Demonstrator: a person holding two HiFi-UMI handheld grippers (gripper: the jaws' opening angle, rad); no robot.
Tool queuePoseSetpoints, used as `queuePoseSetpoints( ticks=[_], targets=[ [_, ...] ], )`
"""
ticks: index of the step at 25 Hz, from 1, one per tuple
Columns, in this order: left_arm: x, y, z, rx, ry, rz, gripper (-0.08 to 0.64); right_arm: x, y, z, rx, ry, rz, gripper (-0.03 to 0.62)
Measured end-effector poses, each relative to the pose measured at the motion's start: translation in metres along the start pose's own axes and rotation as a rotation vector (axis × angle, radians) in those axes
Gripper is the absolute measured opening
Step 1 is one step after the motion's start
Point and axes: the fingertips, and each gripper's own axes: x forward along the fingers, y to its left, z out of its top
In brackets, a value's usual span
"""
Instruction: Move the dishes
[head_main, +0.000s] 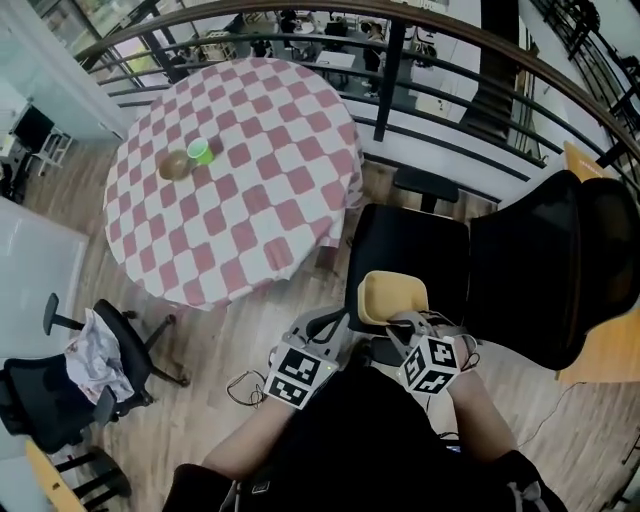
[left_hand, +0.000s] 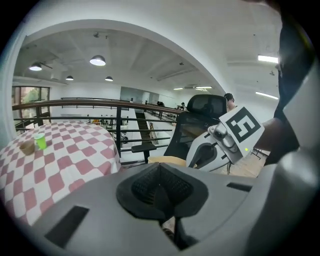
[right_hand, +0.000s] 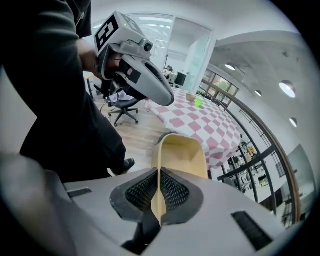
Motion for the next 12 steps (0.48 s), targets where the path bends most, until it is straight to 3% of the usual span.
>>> queuePoseSetpoints(
  ticks=[7,12],
  targets=[
    [-0.059,0.073,0.027,-0.011,-0.121,0.105,0.005,0.016,-0.008,0.071,-0.100,0.001,0.012,0.029],
    [-0.129,0.145,0.029,0.033,-0.166,0.179,0.005,0.047,-0.025,0.159,-0.167,-0.016,-0.019,0.029]
  ],
)
